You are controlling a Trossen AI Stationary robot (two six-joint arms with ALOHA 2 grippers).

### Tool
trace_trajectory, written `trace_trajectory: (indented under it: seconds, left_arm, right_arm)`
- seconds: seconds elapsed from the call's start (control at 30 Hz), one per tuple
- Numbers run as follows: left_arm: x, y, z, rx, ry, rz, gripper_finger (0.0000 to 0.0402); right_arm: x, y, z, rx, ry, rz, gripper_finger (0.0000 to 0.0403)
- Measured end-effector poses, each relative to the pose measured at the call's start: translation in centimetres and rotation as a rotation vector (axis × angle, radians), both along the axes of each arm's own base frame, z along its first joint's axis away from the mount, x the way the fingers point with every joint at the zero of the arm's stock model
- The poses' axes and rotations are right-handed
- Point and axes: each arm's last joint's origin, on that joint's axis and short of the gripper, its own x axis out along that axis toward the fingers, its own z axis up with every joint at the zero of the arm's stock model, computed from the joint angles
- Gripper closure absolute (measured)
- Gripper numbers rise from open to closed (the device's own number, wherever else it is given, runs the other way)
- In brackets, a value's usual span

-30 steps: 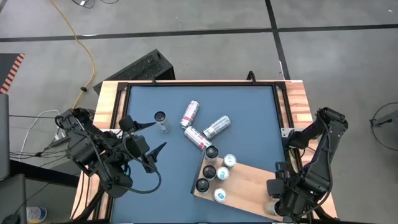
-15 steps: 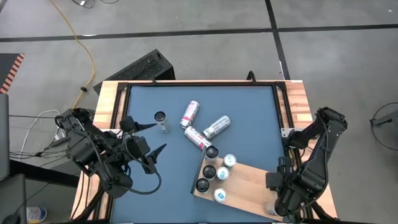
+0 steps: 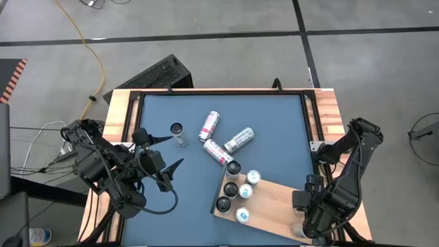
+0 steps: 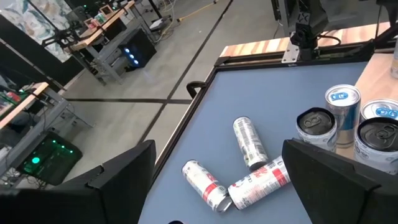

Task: Place canned beverage on shelf
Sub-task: Put the left white yellow soda can on the shelf, then put the white yellow soda can on the shelf

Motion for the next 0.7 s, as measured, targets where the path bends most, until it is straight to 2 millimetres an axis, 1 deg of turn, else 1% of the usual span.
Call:
trace_trajectory:
  seconds: [0.17,0.43,0.7]
  left_arm:
    - [0.0,0.0,0.0,0.0,0.0,0.0,0.0065]
    - [0.0,0.0,0.0,0.001,0.0,0.0,0.0065]
    - [0.0,0.0,0.0,0.001,0.0,0.0,0.0065]
  right_arm:
    - [0.0,0.0,0.0,-0.001,-0.002,-0.029,0.007]
    - [0.1,0.1,0.4,0.008,-0.03,0.003,0.0072]
    - [1.0,-0.5,1.2,0.012,-0.08,0.029,0.0072]
